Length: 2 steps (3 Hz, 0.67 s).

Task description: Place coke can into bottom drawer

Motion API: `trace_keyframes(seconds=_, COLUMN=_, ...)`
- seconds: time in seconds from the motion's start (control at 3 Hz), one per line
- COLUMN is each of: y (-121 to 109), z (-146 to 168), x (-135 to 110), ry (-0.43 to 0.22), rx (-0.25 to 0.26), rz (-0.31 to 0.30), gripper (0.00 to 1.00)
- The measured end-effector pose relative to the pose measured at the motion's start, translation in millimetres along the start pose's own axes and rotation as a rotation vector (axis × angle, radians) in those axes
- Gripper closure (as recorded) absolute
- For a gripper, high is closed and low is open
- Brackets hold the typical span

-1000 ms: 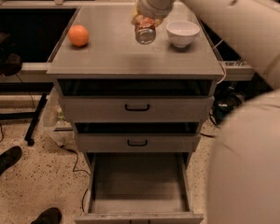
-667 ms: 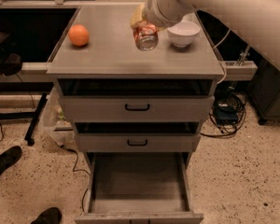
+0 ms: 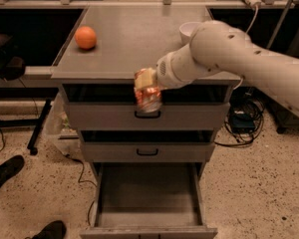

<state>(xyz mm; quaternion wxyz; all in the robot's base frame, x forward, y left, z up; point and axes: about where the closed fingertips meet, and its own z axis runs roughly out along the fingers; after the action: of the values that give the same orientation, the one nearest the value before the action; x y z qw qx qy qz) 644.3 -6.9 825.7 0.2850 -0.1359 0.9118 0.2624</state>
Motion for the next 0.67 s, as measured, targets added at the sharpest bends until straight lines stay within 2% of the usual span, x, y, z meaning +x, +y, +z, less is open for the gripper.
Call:
trace_keyframes(seconds=0.33, y=2.4, z=45.7, x=59.2, ry=0.112, rx=-0.095, rz=-0.089, gripper=1.00)
trace_keyframes(seconds=0.67, y=2.5, z=45.7, x=59.2, ry=0.112, rx=-0.095, rz=-0.089, gripper=1.00)
